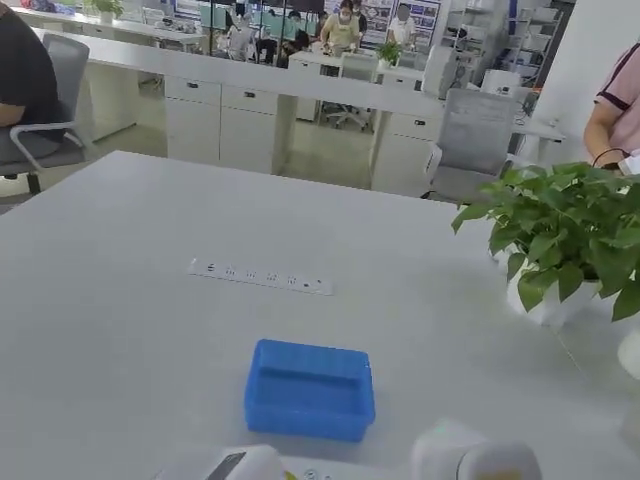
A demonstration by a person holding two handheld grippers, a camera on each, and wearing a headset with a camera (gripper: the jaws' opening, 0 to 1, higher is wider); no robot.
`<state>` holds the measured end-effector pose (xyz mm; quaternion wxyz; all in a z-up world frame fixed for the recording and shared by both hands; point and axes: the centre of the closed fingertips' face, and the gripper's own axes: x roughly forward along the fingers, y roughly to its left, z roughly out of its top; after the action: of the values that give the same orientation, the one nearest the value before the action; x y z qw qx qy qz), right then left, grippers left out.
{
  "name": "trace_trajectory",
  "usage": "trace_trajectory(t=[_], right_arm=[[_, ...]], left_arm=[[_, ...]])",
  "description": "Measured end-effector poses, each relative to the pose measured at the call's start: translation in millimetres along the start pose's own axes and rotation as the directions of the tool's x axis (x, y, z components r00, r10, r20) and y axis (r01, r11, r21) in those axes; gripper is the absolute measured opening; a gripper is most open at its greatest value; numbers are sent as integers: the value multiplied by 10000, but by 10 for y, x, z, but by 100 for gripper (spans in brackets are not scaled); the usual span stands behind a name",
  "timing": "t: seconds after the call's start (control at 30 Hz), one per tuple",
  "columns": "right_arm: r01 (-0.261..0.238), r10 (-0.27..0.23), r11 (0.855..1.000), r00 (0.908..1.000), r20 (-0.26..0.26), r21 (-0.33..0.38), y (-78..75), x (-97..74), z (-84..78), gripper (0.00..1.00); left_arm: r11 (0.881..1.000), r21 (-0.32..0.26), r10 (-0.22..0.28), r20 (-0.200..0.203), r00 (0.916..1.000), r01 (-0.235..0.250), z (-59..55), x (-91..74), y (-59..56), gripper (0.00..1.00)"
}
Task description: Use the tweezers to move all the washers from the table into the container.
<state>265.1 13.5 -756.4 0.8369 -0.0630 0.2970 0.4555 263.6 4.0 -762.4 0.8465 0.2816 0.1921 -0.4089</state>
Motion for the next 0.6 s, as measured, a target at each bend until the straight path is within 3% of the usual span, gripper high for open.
trace_trajectory(t=[0.1,0.17,0.23,0.3,0.4,0.53,0.6], right_arm=[[-227,204,9951,9995,-245,-967,1,-16,35,0],[-280,205,9860,9987,-470,-1643,-34,-33,55,0],[-501,400,9829,9974,-603,-1769,-35,-22,57,0],[-697,592,9819,9962,-639,-1760,-15,-12,61,0],[-890,756,9772,9943,-757,-1925,-3,-18,48,0],[-1030,879,9757,9925,-849,-1935,17,-33,24,0],[-1133,980,9754,9912,-886,-1891,29,-32,0,0]], left_arm=[[9987,-248,-433,103,9990,435,10,-17,-6,4],[9983,373,-452,-69,9990,454,-11,-34,36,0],[9966,554,-610,76,9981,605,6,-40,36,0],[9949,349,-949,-10,9955,949,-11,-35,5,0],[9936,542,-993,-70,9950,996,-25,-32,12,0],[9908,218,-1336,-11,9910,1336,-50,-28,25,9],[9869,332,-1577,-69,9875,1578,-74,-10,22,13]])
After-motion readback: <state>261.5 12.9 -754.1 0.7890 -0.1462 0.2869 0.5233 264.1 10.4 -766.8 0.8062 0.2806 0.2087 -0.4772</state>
